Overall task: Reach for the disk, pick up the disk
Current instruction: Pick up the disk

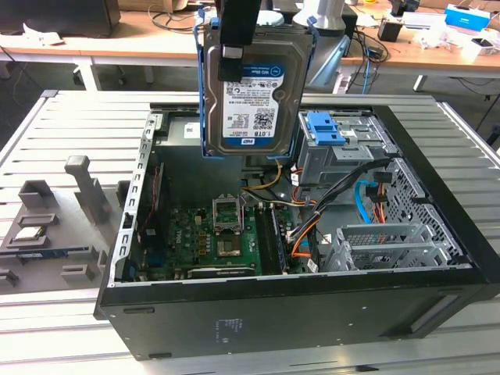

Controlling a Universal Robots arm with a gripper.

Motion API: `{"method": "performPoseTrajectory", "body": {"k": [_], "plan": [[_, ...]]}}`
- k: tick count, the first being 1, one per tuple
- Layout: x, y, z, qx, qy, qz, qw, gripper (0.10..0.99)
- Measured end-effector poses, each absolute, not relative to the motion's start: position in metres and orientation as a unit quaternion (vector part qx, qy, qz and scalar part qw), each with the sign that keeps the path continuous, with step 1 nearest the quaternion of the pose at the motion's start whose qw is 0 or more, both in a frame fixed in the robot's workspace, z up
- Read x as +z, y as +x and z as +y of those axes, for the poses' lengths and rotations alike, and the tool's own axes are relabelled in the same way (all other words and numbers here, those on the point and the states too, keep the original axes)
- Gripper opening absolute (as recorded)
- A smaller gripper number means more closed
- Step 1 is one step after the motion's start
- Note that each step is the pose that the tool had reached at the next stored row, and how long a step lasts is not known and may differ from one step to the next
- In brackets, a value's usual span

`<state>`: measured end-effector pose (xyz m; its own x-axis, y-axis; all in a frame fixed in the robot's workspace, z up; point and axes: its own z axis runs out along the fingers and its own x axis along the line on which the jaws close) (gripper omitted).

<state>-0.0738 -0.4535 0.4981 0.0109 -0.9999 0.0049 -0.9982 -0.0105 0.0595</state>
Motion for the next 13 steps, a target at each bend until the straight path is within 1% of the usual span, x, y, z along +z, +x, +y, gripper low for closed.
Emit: {"method": "performPoseTrajectory", "body": {"k": [13], "plan": [[0.498, -0.074, -0.48, -0.019, 0.711, -0.703, 0.023, 0.369]]}}
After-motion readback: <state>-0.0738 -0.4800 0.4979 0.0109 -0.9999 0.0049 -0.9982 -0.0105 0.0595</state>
